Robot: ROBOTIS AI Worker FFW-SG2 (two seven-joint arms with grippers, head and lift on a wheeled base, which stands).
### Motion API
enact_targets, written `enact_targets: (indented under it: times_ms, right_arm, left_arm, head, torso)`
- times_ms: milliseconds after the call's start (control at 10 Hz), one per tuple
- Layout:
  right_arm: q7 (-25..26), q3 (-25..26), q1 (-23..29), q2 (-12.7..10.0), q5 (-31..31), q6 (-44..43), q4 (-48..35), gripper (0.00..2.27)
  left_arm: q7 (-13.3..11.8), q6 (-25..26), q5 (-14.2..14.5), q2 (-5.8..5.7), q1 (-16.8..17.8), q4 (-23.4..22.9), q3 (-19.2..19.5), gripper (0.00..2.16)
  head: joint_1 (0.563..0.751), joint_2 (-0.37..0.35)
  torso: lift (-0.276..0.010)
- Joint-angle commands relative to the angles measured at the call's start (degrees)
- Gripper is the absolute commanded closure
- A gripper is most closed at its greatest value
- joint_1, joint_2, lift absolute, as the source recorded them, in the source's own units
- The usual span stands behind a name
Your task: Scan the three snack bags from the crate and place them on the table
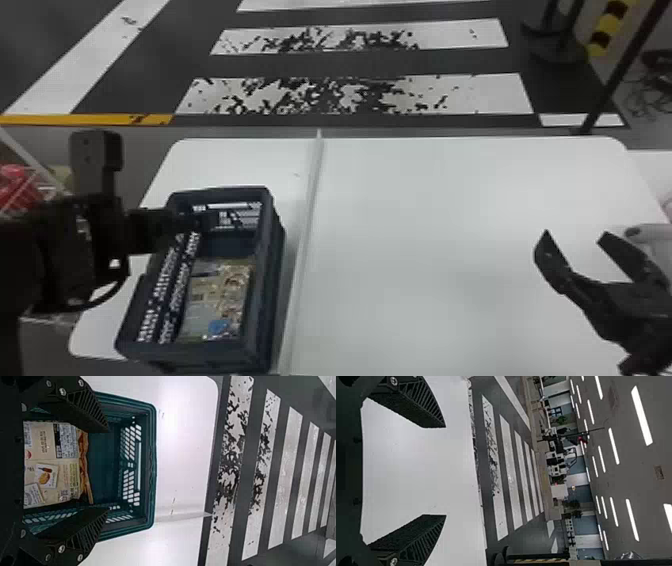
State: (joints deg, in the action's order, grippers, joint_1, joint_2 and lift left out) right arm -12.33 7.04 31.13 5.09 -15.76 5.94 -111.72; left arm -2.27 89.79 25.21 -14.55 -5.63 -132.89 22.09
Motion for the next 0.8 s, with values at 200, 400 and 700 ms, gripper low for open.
enact_targets:
  times_ms: [200, 400, 700]
  right_arm:
    - [0.0, 0.0, -1.2, 0.3, -0.1, 0.0, 1.1, 0.08]
    - [0.0, 0.0, -1.5, 0.4, -0.1, 0.0, 1.3, 0.08]
    - [0.0, 0.0, -1.5, 0.7, -0.7, -0.2, 1.3, 0.08]
  left_arm:
    - [0.2, 0.2, -0.9, -0.04, 1.8, 4.4, -2.2, 0.21]
    - [0.3, 0.2, -0.9, 0.48, 2.1, 6.5, -2.6, 0.21]
    - [0.9, 0.2, -1.9, 1.01, 0.6, 7.8, -4.1, 0.21]
  head:
    - [0.695, 0.122]
    - [0.695, 0.116]
    - [0.695, 0.106]
  torso:
    - [-0.062]
    - [-0.062]
    - [-0.062]
